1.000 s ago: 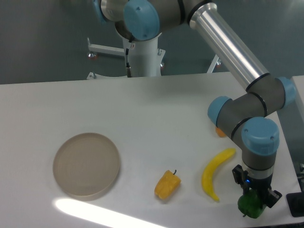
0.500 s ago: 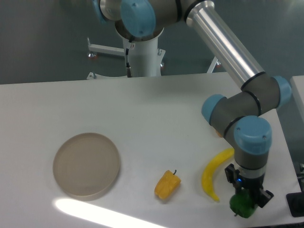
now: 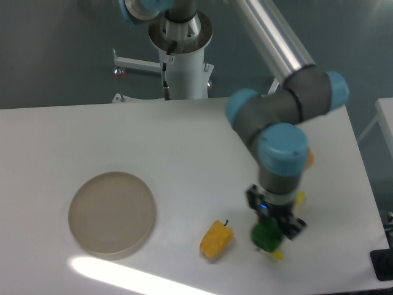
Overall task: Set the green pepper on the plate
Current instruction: 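Carry the green pepper over the beige plate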
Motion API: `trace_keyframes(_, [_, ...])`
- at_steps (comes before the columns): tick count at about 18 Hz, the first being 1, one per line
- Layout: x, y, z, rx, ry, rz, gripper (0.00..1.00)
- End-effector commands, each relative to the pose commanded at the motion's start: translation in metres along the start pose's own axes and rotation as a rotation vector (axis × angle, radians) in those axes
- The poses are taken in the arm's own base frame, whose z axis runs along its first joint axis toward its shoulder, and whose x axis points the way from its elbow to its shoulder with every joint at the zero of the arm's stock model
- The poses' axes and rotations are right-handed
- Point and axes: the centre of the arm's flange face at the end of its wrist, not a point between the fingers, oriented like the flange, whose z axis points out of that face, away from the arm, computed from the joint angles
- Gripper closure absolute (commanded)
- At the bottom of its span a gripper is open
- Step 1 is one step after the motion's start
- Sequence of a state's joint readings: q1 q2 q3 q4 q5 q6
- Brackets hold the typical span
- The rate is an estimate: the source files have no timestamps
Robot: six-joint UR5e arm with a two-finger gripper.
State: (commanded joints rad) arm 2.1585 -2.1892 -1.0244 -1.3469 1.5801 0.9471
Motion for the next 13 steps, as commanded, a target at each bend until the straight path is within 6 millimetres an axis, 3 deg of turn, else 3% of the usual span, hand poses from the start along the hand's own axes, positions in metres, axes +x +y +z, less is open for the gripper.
trace_keyframes(4, [0.062, -0.045, -0.016, 0.057, 0.045, -0.199, 0.70])
trace_keyframes(7, [0.113, -0.078, -0.012, 0.050, 0.071, -0.277, 0.70])
trace_keyframes(13, [0.194, -0.103, 0.010, 0.118, 0.074, -0.161, 0.70])
